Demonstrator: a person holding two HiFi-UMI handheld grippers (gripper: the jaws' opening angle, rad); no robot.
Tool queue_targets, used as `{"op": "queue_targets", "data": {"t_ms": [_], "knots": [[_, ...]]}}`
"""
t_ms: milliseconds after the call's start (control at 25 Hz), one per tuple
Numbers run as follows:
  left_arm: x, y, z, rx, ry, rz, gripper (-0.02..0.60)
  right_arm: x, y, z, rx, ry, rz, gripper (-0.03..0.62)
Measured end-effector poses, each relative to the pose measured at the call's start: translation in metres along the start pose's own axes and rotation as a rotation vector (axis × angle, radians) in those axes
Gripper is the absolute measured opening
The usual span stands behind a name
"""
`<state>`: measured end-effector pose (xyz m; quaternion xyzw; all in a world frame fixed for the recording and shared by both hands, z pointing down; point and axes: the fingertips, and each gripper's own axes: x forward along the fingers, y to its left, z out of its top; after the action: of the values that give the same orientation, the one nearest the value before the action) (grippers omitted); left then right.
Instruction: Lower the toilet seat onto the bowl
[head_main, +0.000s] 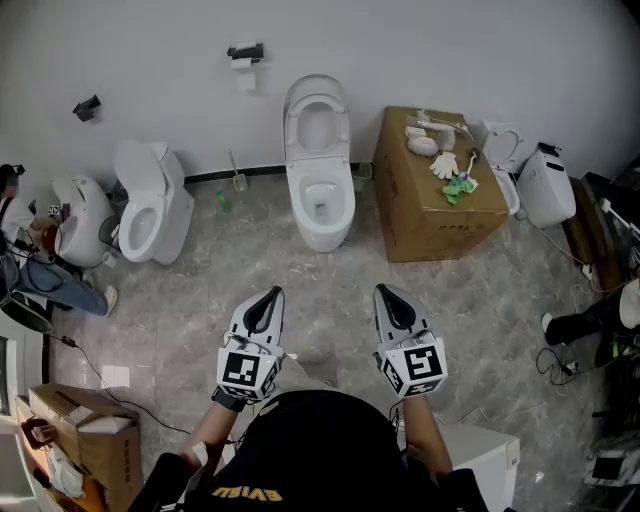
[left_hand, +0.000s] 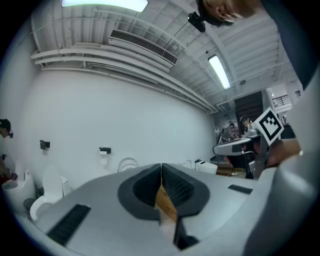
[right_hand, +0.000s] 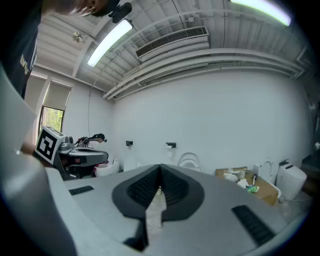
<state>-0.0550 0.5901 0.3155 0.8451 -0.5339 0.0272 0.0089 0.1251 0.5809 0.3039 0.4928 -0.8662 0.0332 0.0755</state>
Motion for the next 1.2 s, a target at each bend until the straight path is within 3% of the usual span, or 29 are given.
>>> {"op": "queue_targets", "data": {"t_ms": [1200], "knots": [[0.001, -0.014, -0.011, 0.034, 0.037, -0.019, 0.014, -0.006, -0.012, -0.013, 0.001, 0.021, -0.006, -0.006]]}}
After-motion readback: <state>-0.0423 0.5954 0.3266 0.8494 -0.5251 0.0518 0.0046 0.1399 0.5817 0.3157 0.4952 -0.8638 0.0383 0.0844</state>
